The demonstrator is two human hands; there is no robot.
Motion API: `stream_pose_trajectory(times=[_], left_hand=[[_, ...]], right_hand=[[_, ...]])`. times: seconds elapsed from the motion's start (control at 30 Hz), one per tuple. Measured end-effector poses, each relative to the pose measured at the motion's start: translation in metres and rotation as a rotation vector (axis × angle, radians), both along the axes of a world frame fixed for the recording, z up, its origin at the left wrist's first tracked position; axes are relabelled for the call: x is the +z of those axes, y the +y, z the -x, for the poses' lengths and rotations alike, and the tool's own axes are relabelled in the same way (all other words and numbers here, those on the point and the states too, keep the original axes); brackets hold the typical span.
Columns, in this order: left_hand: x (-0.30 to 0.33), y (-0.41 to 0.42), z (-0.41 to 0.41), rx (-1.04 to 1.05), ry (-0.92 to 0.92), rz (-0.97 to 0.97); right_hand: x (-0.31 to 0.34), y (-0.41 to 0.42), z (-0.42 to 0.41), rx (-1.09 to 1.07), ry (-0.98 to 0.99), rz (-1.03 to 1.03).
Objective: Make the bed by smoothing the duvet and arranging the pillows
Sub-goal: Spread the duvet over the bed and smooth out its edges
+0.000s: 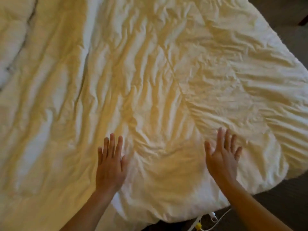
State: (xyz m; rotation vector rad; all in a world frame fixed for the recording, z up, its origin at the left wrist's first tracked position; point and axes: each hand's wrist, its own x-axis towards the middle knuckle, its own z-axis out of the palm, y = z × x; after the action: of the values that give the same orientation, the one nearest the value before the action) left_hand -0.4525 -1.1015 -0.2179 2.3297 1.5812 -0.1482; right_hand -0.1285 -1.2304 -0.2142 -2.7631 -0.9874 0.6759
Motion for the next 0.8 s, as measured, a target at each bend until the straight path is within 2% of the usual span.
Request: stream_pose_trajectory(times=[0.1, 0.2, 0.3, 0.4, 0.43, 0.5, 0.57, 0.63, 0.7, 0.8], left_hand=[[0.011, 0.048, -0.023, 0.059, -0.095, -0.032], [0.001, 0.097, -0.044, 0.033, -0.131, -0.038], [-0.033, 0.141, -0.047, -0.085, -0.096, -0.031], [-0.062, 0.179, -0.012, -0.310, -0.015, -0.111], [-0.067, 0.192, 0.005, -0.370, 0.009, -0.141], [-0.071, 0.218, 0.037, -0.344, 0.055, -0.187], [-0.067, 0.245, 0.051, -0.114, 0.101, -0.231], [-0.058, 0.271, 0.041, 0.132, 0.074, -0.235], [-0.046, 0.294, 0.016, 0.179, -0.057, -0.210], [-0.045, 0.315, -0.019, -0.169, -0.176, -0.157]], right_hand=[[0.016, 0.080, 0.053, 0.190, 0.020, -0.146], [0.012, 0.152, 0.103, 0.343, 0.023, -0.223], [-0.025, 0.197, 0.125, 0.516, 0.015, -0.198], [-0.060, 0.206, 0.112, 0.709, -0.106, -0.134], [-0.066, 0.208, 0.102, 0.692, -0.151, -0.107], [-0.069, 0.214, 0.079, 0.480, -0.222, -0.047], [-0.063, 0.233, 0.063, 0.171, -0.237, -0.001], [-0.054, 0.268, 0.063, -0.023, -0.187, -0.026], [-0.044, 0.313, 0.078, 0.043, -0.173, -0.117], [-0.036, 0.376, 0.118, 0.418, -0.112, -0.238]])
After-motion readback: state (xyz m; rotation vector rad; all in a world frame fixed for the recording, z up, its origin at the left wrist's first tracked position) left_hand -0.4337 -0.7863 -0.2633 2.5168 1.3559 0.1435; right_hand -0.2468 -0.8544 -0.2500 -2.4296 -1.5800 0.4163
